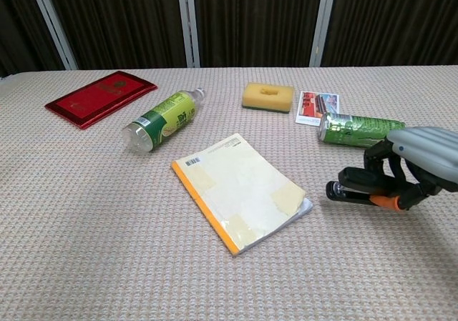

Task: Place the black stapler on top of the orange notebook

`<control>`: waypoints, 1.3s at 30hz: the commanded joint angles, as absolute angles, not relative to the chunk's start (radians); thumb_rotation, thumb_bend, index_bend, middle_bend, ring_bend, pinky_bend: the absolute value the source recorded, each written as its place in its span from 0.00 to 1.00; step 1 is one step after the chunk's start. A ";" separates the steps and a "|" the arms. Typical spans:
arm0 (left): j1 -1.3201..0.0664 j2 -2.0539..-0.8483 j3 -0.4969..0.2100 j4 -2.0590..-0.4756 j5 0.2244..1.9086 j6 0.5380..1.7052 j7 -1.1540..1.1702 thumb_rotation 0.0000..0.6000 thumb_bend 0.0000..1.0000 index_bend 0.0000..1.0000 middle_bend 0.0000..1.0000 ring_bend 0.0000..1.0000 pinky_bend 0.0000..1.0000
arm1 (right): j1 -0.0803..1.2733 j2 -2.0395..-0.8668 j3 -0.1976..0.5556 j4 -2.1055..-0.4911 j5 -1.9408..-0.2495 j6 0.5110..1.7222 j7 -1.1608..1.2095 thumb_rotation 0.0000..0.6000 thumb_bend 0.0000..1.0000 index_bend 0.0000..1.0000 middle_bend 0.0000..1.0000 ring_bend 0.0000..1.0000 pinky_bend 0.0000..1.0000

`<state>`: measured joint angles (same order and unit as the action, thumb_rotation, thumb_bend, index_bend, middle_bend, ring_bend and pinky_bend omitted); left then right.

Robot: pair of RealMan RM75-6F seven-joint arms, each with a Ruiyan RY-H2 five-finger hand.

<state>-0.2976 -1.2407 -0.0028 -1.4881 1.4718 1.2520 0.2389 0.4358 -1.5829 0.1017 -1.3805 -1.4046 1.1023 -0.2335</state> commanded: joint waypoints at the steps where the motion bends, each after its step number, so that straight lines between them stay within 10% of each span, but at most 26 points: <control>1: -0.296 -1.234 -0.002 -1.493 1.477 1.256 0.229 1.00 0.48 0.00 0.00 0.00 0.05 | 0.426 -1.549 0.103 -1.454 -1.415 1.141 -0.293 1.00 0.32 0.63 0.59 0.62 0.70; 15: -0.305 -1.219 -0.003 -1.498 1.469 1.232 0.201 1.00 0.47 0.00 0.00 0.00 0.05 | 0.480 -1.548 0.153 -1.744 -1.315 1.140 -0.613 1.00 0.32 0.63 0.59 0.62 0.70; 39: -0.304 -1.217 -0.019 -1.484 1.418 1.214 0.204 1.00 0.45 0.00 0.00 0.00 0.05 | 0.651 -1.804 0.230 -1.615 -1.108 1.051 -0.778 1.00 0.32 0.63 0.59 0.62 0.70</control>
